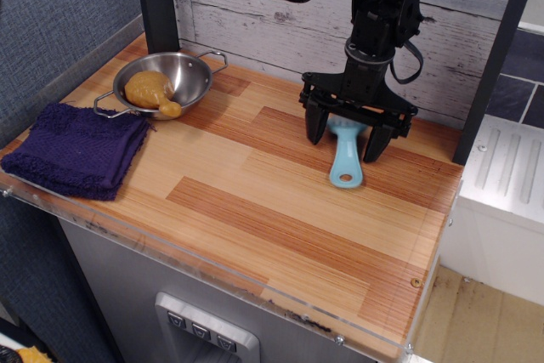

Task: Place the blue brush on top of the dark blue cloth.

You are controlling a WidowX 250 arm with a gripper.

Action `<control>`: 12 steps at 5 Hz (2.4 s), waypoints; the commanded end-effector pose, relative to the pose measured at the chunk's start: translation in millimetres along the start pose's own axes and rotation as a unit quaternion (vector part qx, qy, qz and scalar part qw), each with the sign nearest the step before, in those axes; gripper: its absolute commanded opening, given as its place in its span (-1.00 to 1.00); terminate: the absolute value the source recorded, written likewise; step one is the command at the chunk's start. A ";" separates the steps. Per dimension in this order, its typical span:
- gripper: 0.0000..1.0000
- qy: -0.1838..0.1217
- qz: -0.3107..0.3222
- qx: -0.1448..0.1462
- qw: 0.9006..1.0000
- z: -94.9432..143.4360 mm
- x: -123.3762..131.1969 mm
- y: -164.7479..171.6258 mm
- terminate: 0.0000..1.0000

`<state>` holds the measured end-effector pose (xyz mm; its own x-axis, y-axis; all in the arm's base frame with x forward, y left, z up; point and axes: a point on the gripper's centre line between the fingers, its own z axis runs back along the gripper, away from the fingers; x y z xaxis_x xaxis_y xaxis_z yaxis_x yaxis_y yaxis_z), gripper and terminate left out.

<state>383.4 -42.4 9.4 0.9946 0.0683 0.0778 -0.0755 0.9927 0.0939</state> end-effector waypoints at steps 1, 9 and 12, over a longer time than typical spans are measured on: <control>-1.00 -0.025 -0.006 -0.021 0.999 20.4 2.6 3.3 -1.00; -1.00 0.004 -0.019 0.048 0.999 61.3 -115.0 250.8 -1.00; -1.00 0.034 -0.017 0.052 0.998 37.7 -117.2 255.1 -1.00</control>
<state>244.4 192.0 49.3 0.9989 0.0437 -0.0161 -0.0401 0.9829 0.1798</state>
